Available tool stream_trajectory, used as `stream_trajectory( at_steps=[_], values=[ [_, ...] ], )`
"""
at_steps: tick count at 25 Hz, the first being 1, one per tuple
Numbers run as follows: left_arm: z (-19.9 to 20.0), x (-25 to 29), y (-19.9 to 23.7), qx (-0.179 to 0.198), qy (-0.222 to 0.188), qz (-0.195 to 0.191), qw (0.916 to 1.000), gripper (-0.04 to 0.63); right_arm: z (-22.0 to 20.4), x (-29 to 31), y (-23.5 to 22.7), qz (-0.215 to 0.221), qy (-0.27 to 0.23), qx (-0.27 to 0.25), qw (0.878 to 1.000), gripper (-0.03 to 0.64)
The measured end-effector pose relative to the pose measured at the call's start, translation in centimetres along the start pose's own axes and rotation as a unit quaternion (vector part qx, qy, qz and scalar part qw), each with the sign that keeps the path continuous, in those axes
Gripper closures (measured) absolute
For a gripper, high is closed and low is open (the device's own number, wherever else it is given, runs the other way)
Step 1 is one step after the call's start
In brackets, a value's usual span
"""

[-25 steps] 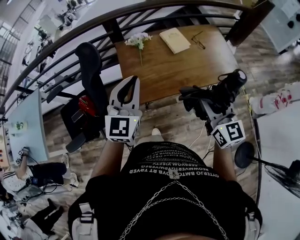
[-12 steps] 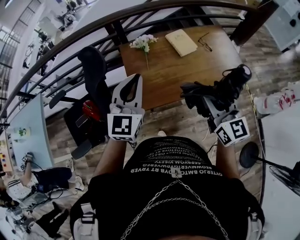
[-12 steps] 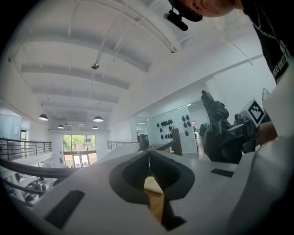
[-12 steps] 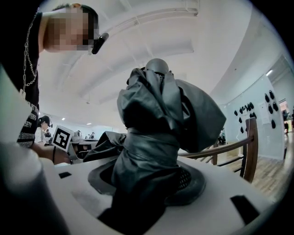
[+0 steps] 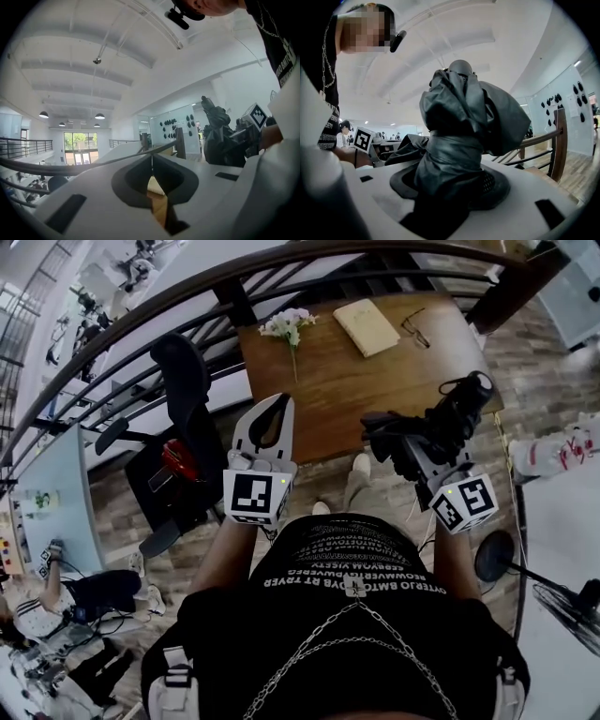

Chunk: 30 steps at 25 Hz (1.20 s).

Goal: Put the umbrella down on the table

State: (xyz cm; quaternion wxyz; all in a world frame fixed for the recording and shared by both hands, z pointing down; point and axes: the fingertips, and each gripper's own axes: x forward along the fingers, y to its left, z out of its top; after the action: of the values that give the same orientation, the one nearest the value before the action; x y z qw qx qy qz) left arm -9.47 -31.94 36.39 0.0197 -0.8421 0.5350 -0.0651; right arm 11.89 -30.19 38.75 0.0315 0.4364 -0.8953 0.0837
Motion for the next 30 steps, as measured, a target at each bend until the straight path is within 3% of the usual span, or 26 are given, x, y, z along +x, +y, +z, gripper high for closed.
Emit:
stream_trajectory(
  at_steps=[10,21,30],
  values=[
    [0.1,6.6,0.7,-0.002,0.004,0.018,0.9998,0.565,-1.3,5.7,-4.8,0.044,0.035,0.018,0.998,0.357],
    [-2.2,11.7,3.1,-0.016,0.032,0.052,0.998,0.565,-3.8,11.6,-9.2,0.077,0.076,0.058,0.992,0.357],
    [-3.6,14.3,2.6,-0.026,0.02,0.062,0.9975,0.565,-9.6,15.2,-10.9,0.108,0.129,0.121,0.978,0.357]
  ],
)
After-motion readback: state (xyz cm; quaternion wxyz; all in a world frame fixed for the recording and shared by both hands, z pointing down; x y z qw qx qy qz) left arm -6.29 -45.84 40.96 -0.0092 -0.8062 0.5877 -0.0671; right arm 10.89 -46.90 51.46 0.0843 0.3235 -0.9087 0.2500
